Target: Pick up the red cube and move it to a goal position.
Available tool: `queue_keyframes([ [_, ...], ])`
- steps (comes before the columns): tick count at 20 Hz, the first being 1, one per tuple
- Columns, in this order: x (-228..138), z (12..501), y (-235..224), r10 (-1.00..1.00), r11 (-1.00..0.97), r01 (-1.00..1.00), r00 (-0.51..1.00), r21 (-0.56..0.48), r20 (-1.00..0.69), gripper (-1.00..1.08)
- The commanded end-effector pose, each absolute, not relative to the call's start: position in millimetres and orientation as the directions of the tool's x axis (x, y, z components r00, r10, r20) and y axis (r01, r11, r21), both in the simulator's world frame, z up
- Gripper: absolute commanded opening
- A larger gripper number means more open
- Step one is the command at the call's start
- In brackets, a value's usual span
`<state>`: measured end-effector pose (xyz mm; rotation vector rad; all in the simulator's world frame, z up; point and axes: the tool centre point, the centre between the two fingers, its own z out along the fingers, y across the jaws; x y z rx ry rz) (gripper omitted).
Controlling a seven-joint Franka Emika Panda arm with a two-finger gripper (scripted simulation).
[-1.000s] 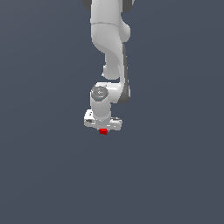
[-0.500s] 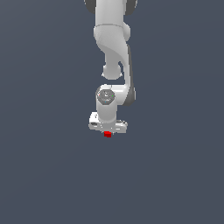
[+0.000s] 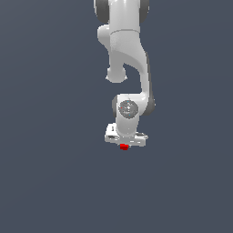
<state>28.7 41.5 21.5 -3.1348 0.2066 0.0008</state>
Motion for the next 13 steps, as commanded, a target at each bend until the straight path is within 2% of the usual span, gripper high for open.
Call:
queue_keyframes([
  [1, 38.1, 22.0, 53.7, -0.133, -0.991, -0.133, 0.991, 0.000, 0.000, -1.00],
  [13, 54.3, 22.2, 73.7, -0.133, -0.991, -0.133, 0.991, 0.000, 0.000, -1.00],
])
